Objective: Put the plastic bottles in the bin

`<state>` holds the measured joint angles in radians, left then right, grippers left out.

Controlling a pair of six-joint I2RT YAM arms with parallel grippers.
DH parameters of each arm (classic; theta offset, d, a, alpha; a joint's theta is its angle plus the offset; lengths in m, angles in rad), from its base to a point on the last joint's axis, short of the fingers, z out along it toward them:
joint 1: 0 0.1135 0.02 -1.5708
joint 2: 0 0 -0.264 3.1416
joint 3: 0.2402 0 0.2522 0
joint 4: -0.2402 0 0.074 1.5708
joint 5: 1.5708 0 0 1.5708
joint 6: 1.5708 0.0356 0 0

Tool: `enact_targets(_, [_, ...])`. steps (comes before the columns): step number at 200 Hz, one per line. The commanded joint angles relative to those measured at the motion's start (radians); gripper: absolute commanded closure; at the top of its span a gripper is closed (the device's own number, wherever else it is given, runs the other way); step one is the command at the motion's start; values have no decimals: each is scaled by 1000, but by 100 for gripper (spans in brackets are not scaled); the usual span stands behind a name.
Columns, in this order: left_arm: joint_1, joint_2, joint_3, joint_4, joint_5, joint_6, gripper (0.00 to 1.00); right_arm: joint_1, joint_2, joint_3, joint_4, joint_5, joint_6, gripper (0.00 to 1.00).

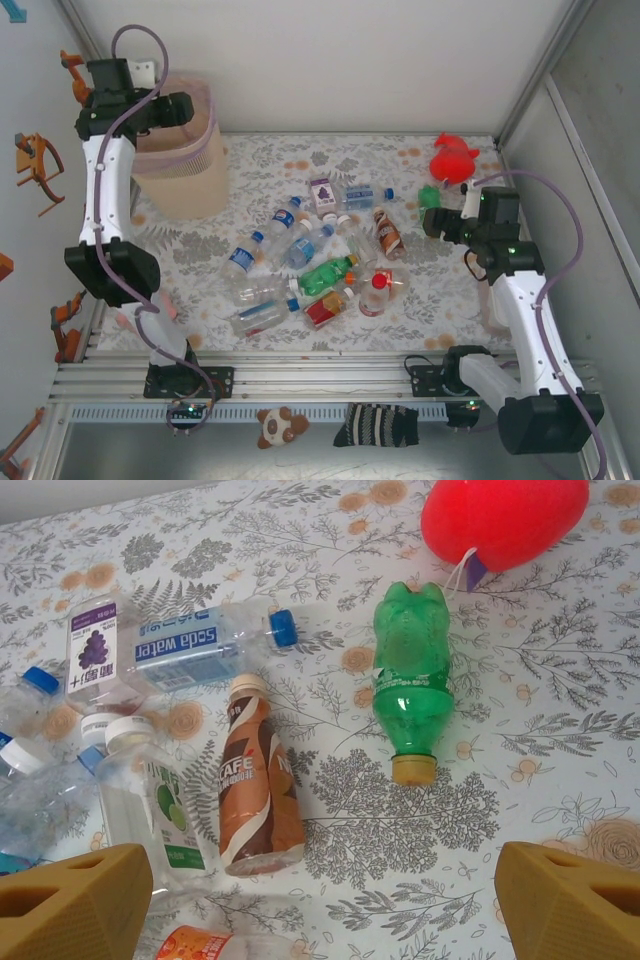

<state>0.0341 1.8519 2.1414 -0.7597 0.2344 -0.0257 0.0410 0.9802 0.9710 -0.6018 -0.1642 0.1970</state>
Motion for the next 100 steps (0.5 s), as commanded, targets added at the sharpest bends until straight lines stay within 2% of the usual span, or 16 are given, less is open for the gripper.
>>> enact_targets(1, [-37,-54,17,-79,37,52,24,7,4,44,-13,-2,-14,12])
enact_targets(32, [-107,-119,-35,-138,25,88,24,7,9,46,-11,-4,-16,12])
enact_targets(59, [-172,-202,-162,-142,12,98,25,6,19,55,-12,-15,-15,12])
enact_targets(100, [-262,-313,-360,-143,-68,104,25,7,38,69,-13,-35,-17,13])
